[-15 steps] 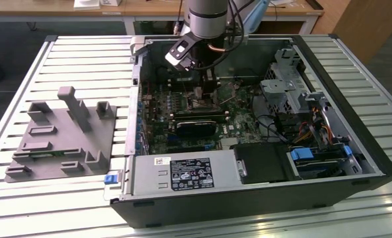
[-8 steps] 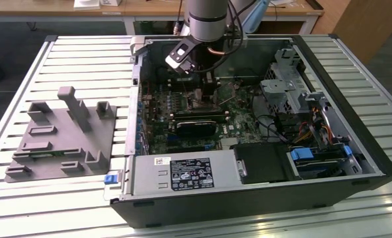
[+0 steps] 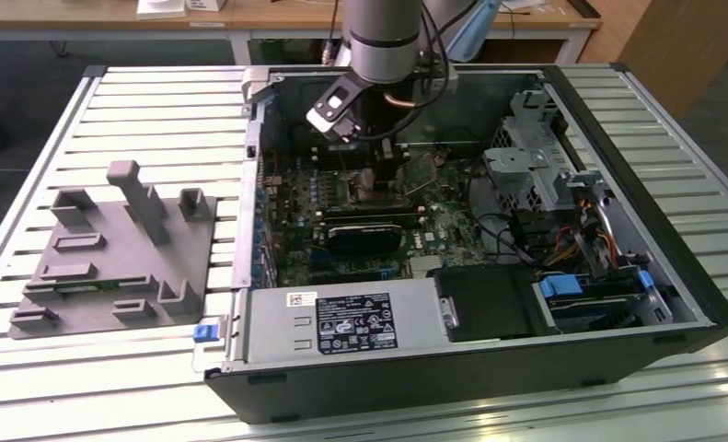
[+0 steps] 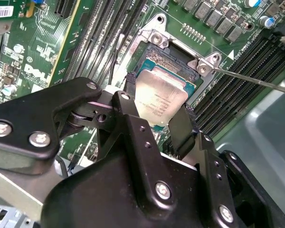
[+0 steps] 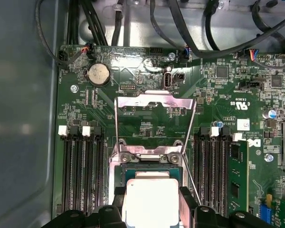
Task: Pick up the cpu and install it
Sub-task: 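Place the cpu into insertion slot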
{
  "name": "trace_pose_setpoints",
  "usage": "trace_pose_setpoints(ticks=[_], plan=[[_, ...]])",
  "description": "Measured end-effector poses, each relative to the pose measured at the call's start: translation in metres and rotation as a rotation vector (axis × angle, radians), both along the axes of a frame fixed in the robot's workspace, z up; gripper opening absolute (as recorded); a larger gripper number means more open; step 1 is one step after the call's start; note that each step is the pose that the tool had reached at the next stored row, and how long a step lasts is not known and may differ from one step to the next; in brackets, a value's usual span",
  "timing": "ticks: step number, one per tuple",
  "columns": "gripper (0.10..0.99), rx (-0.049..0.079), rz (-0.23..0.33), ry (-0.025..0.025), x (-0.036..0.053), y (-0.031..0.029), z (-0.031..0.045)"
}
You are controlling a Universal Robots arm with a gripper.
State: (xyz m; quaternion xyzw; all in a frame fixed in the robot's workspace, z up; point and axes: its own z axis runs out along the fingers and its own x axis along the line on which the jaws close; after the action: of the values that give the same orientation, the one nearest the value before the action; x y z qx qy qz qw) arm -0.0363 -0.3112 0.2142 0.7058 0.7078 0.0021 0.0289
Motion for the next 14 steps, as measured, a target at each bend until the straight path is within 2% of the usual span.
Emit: trace_pose_setpoints(ticks=[14], plan=[[0.529,0.0,0.0,0.0001,-0.0016,0.0,-0.011]])
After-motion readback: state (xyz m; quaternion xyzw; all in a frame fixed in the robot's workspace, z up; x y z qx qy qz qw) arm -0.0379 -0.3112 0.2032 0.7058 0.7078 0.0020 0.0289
